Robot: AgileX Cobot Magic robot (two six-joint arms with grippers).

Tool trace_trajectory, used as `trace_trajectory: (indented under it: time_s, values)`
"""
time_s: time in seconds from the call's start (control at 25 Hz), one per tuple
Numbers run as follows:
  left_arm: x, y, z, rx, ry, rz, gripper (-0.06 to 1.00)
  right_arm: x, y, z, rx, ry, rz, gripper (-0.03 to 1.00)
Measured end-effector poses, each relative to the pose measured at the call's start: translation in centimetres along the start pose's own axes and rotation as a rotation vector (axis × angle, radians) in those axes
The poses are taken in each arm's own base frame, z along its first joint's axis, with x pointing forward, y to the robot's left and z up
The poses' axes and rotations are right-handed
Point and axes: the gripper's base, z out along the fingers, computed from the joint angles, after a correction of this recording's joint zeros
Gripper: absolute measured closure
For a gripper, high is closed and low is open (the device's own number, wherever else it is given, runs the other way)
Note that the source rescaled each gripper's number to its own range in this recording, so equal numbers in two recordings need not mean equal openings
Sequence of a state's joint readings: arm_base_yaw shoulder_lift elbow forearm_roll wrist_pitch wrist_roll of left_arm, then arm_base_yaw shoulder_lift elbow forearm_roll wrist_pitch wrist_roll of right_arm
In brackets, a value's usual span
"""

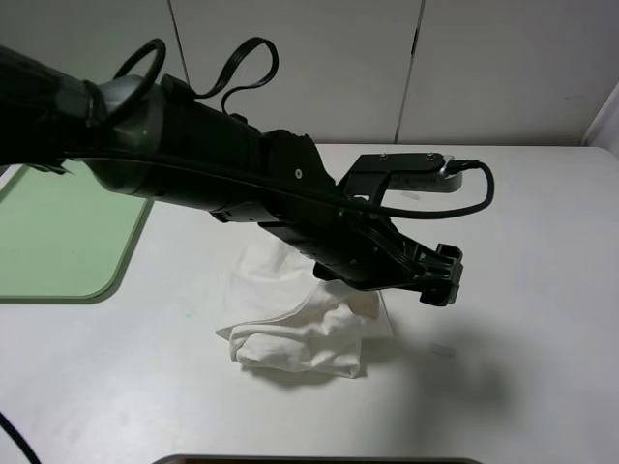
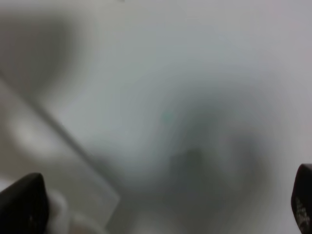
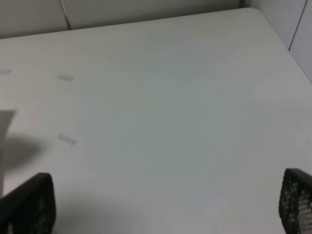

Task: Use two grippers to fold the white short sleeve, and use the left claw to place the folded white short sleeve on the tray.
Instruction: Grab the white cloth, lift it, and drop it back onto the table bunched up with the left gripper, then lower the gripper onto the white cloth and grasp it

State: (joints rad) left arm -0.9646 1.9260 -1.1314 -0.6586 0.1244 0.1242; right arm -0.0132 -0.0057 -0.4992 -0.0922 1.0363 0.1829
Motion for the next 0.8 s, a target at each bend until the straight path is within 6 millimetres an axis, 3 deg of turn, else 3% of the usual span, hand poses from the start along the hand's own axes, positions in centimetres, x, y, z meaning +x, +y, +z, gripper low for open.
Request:
trace_trajectory:
  time_s: [0.2, 0.4, 0.48, 0.52, 0.8]
  values:
    - [-0.9, -0.9, 1.2, 0.017, -0.010, 0.013, -0.05, 0.0, 0.0, 0.0, 0.000, 0.000, 0.000, -0.03]
    - [-2.3, -2.1, 0.6, 0.053, -0.024, 0.032, -0.05, 0.0, 0.0, 0.0, 0.000, 0.000, 0.000, -0.03]
    - [-3.3, -2.5, -0.4, 0.072, -0.022, 0.053, -0.05, 0.0, 0.0, 0.0, 0.000, 0.000, 0.000, -0.03]
    - [-4.4, -2.6, -1.9, 0.079, -0.016, 0.081, -0.05, 0.0, 0.0, 0.0, 0.000, 0.000, 0.000, -0.03]
    - [-5.7, -0.2, -5.7, 0.036, 0.062, 0.118, -0.05, 0.0, 0.0, 0.0, 0.000, 0.000, 0.000, -0.03]
